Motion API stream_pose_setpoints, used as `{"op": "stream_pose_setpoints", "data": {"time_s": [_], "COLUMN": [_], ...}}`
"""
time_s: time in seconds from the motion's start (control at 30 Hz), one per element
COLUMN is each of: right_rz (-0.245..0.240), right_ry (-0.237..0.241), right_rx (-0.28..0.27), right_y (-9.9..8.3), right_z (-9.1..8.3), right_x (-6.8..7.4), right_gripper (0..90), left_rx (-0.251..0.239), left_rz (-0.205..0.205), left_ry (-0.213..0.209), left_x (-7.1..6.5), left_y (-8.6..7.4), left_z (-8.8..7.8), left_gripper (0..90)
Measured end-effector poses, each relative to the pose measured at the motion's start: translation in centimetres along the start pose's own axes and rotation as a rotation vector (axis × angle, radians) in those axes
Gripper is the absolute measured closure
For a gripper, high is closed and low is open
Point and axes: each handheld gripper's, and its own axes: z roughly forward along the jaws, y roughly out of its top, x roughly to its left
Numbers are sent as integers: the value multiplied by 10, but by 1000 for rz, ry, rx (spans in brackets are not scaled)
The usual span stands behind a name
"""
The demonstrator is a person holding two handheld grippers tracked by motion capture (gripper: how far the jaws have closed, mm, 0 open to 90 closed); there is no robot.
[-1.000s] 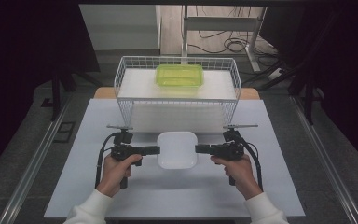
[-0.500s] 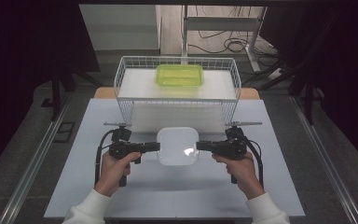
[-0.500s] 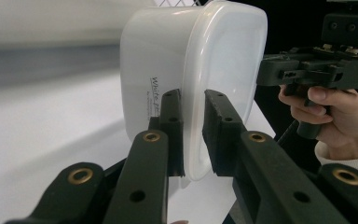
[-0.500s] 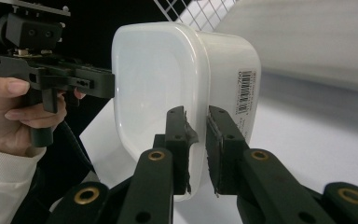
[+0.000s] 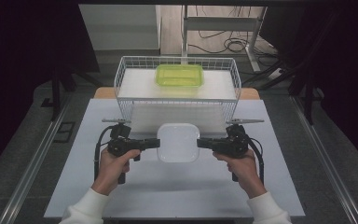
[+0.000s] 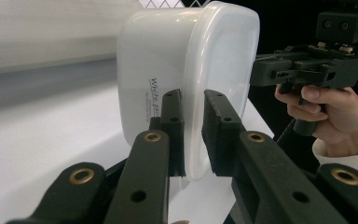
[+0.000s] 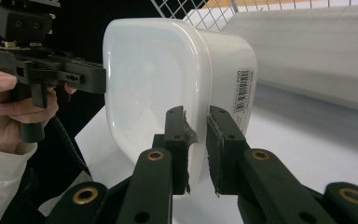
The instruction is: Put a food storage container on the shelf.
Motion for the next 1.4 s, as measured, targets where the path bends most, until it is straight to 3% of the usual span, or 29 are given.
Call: {"op": "stream_pose_setpoints", "data": {"time_s": [0.23, 0.97, 1.13, 1.4], "right_rz": [-21, -124, -140, -139], "right_ry": [10, 12, 16, 9], "right_rx": [-39, -145, -158, -172], "right_y": [12, 77, 89, 102], "right_z": [-6, -26, -30, -33], "right_x": [5, 34, 37, 34], "right_gripper": [782, 781, 781, 781], "left_rx": [-26, -123, -140, -152], "left_rz": [31, 129, 131, 151], "left_ry": [23, 36, 17, 23], "left_x": [-7, -35, -37, -44], "left_y": [14, 76, 88, 101], "left_z": [-5, -36, -39, -40], "left_gripper": [792, 791, 791, 793]}}
